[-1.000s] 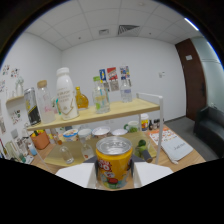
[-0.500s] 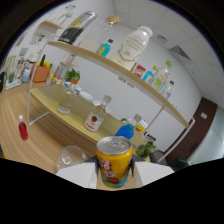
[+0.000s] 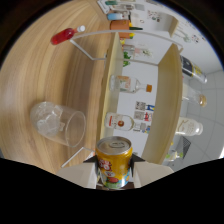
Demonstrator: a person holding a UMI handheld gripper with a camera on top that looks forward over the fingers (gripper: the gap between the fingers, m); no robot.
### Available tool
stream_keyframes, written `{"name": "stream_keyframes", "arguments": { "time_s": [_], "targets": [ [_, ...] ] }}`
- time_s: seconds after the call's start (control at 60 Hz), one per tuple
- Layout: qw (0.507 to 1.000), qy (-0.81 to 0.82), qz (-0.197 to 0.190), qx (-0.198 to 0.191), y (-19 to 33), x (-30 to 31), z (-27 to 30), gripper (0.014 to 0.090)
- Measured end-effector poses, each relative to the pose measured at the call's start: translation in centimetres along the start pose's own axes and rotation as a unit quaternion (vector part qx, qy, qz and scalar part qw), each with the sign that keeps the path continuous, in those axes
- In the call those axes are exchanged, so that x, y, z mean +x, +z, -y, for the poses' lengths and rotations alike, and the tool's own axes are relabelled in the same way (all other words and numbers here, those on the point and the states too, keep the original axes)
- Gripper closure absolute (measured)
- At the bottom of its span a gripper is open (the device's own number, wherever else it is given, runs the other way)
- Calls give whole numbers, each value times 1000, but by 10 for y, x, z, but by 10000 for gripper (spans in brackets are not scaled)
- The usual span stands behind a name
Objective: Make me a cup of Vodka Sunrise.
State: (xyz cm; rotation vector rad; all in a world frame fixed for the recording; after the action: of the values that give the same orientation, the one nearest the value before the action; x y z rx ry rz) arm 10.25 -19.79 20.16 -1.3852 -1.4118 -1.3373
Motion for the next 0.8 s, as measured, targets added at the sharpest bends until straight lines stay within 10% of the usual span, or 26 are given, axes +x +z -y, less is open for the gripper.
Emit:
{"name": "stream_keyframes", "arguments": {
  "time_s": [0.417, 0.8],
  "targets": [
    [991, -133, 2, 9, -4, -4, 20, 546],
    [951, 302, -18, 64, -42, 68, -5, 537]
  ]
}}
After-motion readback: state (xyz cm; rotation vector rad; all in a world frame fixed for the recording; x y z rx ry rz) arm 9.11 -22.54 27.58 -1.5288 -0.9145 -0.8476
